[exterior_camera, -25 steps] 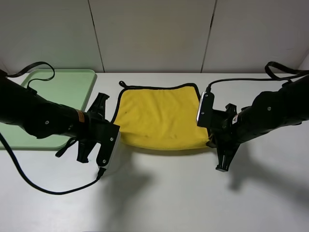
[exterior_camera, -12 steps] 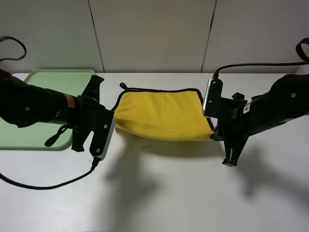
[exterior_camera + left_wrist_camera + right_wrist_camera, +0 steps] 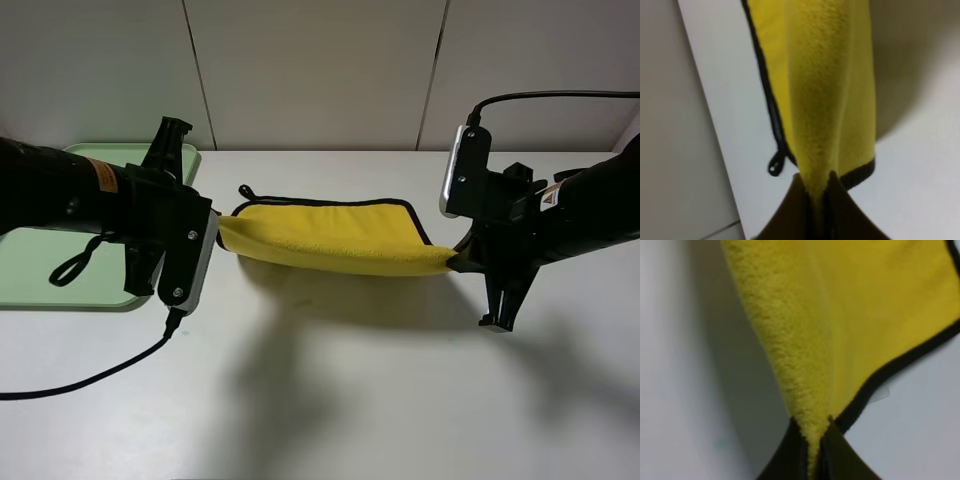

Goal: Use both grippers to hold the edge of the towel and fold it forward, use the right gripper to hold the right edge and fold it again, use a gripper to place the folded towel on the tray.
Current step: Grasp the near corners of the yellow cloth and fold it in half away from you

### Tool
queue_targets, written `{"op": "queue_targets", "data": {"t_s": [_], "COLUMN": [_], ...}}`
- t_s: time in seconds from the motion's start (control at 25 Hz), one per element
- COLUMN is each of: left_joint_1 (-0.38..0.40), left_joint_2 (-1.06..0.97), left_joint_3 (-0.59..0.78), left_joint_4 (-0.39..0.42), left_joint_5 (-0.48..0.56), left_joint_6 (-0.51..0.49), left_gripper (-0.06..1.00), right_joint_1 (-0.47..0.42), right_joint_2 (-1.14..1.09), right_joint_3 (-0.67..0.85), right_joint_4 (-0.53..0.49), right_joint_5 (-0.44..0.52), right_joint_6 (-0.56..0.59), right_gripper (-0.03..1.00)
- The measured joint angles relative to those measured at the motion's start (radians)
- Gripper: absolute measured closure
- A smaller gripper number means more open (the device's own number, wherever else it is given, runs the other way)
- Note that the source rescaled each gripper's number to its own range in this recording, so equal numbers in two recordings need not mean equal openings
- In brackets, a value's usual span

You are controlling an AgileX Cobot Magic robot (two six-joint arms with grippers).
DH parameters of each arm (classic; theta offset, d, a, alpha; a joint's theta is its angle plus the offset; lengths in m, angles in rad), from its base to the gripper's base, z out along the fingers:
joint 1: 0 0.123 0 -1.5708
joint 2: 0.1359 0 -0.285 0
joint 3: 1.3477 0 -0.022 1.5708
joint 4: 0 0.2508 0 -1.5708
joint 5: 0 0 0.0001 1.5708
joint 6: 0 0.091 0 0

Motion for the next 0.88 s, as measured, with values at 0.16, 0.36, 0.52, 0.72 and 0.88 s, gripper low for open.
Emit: {"op": "queue_targets", "data": {"t_s": [0.16, 0.36, 0.52, 0.72, 0.88], "left_joint_1": [0.0, 0.0, 0.0, 0.0, -0.002], "left_joint_2": [-0.057, -0.122, -0.162, -0.175, -0.175], "left_joint_3": [0.0, 0.0, 0.0, 0.0, 0.0], "left_joint_4": [0.0, 0.0, 0.001, 0.001, 0.001], "left_joint_5": [0.038, 0.068, 0.093, 0.126, 0.127], "left_joint_6": [0.0, 0.0, 0.0, 0.0, 0.0], "left_gripper": [0.94, 0.94, 0.94, 0.94, 0.94], "right_joint_1": [0.0, 0.0, 0.0, 0.0, 0.0], "right_joint_2": [-0.053, -0.118, -0.162, -0.182, -0.183], "right_joint_3": [0.0, 0.0, 0.0, 0.0, 0.0], "right_joint_4": [-0.002, -0.002, -0.014, -0.042, -0.062], "right_joint_5": [0.032, 0.074, 0.103, 0.125, 0.123], "right_joint_6": [0.007, 0.01, 0.013, 0.048, 0.059], "right_gripper": [0.97, 0.97, 0.97, 0.97, 0.97]}}
